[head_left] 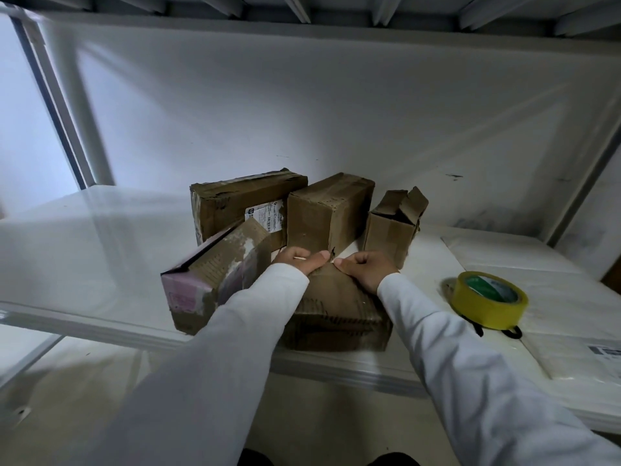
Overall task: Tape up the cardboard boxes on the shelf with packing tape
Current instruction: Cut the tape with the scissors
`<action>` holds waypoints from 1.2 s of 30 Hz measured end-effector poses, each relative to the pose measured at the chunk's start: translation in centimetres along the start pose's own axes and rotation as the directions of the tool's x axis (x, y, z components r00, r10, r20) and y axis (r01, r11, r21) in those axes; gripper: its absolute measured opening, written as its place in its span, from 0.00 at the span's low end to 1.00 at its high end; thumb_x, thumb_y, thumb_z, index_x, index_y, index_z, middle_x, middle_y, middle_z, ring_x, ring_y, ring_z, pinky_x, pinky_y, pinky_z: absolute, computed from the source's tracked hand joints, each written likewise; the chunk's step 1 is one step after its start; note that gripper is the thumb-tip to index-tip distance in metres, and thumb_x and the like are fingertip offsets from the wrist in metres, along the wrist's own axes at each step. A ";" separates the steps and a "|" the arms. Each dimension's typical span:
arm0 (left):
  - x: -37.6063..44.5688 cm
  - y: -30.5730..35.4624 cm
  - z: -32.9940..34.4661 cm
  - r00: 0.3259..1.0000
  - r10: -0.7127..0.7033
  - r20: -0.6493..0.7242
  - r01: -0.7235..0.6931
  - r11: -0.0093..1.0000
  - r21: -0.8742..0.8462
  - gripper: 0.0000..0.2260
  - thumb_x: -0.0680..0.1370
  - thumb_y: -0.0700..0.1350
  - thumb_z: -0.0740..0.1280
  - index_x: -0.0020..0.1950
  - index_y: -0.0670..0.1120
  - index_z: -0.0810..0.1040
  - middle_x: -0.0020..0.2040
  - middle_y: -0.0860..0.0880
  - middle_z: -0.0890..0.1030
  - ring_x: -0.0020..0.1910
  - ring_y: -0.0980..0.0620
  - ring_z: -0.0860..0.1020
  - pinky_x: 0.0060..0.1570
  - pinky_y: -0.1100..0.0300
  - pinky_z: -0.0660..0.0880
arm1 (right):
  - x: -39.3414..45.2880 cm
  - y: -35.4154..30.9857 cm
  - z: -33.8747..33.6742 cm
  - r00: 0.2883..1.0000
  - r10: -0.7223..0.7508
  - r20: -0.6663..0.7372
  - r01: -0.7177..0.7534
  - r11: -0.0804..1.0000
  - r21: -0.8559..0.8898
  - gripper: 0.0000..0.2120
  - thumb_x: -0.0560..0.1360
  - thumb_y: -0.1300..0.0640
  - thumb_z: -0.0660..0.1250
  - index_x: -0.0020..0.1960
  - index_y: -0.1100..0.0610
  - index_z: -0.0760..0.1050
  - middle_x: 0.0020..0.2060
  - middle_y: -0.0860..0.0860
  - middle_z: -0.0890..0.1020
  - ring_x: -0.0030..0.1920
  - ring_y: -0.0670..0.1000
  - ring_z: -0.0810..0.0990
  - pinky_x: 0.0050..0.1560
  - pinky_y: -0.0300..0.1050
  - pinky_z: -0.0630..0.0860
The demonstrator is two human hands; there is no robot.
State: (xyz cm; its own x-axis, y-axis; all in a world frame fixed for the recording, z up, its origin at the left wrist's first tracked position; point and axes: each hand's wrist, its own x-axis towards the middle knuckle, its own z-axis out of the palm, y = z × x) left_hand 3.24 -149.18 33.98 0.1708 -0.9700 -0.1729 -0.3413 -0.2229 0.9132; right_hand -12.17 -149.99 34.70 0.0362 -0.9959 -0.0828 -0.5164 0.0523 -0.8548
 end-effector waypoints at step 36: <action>-1.2 1.8 -0.2 0.990 0.124 -0.065 -0.110 0.978 0.178 0.15 0.81 0.51 0.58 0.62 0.45 0.76 0.61 0.44 0.78 0.60 0.43 0.75 0.63 0.54 0.69 | -1.5 -0.4 -6.5 0.988 -0.146 0.051 0.141 0.719 -0.680 0.41 0.65 0.38 0.73 0.72 0.48 0.62 0.66 0.55 0.70 0.65 0.59 0.69 0.65 0.50 0.68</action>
State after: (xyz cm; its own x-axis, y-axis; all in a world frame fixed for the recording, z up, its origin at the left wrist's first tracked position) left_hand 2.56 -148.43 35.94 0.1869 -0.9818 -0.0343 -0.5175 -0.1281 0.8460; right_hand -17.58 -149.03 38.54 0.1547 -0.9878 0.0174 -0.9483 -0.1534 -0.2777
